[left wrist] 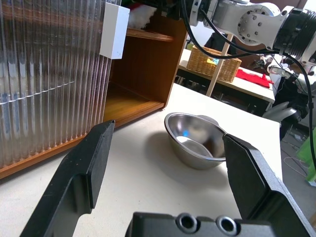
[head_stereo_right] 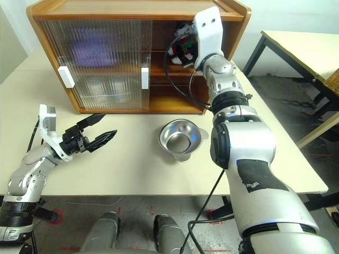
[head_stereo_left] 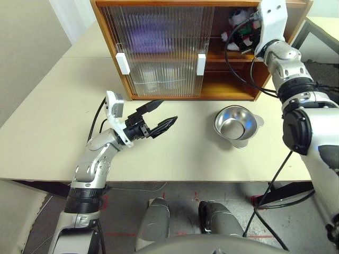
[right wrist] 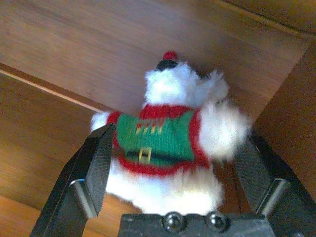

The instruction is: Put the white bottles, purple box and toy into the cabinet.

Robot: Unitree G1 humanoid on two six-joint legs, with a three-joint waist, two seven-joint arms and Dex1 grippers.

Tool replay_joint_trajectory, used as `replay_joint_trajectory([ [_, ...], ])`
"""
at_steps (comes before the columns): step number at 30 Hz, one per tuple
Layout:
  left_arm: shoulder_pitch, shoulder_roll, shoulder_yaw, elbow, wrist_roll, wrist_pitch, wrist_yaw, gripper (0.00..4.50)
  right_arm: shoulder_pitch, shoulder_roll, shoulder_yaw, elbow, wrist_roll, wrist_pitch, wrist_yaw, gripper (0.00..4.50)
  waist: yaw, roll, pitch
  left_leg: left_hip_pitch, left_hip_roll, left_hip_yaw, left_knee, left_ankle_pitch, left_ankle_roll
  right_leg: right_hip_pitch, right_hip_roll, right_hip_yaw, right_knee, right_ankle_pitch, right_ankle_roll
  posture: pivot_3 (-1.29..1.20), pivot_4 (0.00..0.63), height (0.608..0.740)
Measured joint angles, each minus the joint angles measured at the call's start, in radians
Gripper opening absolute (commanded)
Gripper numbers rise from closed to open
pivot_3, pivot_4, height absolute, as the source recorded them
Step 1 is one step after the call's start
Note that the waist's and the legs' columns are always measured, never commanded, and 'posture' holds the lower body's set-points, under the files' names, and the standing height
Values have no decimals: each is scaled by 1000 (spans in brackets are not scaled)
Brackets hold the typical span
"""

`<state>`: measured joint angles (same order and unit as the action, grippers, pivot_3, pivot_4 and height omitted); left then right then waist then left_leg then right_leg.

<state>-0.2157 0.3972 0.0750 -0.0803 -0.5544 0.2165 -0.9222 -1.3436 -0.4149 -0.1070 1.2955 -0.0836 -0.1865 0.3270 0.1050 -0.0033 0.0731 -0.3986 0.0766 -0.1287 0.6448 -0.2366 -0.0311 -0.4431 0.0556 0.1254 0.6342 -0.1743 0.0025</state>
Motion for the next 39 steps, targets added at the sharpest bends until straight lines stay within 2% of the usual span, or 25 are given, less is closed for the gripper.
replay_joint_trajectory([
  [8,-1,0,-1,0,-1,0,-5,4500,47,-25,-6,-76,32,-2,34,4474,-4,0,0,0,0,0,0,0,0,0,0,0,0,0,0,120,83,740],
  [16,-4,-1,-4,6,-1,0,-17,4500,241,-21,-9,-388,92,57,94,4474,-13,0,0,0,-1,1,1,2,1,0,1,0,0,1,0,91,85,740],
  [22,-26,-5,-11,26,-1,-1,-29,4500,375,-21,-12,-661,133,178,104,4474,-30,0,0,1,-1,1,3,2,2,3,1,0,0,2,2,69,84,740],
  [30,-61,-6,-17,72,2,-4,-60,4500,632,-32,-51,-1045,244,377,126,4474,-54,0,0,16,-4,3,3,2,1,17,2,-1,-1,0,5,24,83,740],
  [39,-111,-6,-25,151,6,-19,-110,4500,842,-59,-212,-1353,525,663,158,4474,-81,0,0,17,-6,4,6,1,0,22,2,-1,-3,-3,10,-2,81,740],
])
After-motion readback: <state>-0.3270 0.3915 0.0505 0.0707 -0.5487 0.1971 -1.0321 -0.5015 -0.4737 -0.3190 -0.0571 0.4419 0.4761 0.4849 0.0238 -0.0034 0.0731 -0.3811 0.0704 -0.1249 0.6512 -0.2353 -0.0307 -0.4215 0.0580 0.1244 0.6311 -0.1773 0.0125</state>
